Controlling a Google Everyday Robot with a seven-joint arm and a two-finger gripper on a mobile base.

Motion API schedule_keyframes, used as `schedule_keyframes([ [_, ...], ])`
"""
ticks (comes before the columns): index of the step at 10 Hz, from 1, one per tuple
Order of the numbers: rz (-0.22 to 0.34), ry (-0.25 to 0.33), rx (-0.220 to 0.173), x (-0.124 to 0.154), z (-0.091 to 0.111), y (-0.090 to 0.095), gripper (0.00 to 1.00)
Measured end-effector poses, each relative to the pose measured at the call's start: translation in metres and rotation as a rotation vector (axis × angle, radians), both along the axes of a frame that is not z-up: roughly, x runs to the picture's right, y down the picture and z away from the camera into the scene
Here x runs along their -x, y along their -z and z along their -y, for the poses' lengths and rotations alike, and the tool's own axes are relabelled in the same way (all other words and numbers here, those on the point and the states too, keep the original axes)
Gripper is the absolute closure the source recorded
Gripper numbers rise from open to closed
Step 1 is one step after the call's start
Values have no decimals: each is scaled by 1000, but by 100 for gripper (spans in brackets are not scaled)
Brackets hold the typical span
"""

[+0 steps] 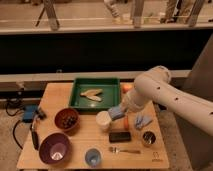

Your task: Wipe purple bowl with sponge

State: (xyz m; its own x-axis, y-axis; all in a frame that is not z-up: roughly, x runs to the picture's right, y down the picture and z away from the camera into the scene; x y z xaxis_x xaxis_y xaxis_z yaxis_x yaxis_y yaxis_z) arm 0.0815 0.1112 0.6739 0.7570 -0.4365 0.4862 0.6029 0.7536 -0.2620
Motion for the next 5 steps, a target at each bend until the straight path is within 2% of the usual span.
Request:
schedule_keyframes([
  [5, 124, 226, -28, 90, -34, 24, 95],
])
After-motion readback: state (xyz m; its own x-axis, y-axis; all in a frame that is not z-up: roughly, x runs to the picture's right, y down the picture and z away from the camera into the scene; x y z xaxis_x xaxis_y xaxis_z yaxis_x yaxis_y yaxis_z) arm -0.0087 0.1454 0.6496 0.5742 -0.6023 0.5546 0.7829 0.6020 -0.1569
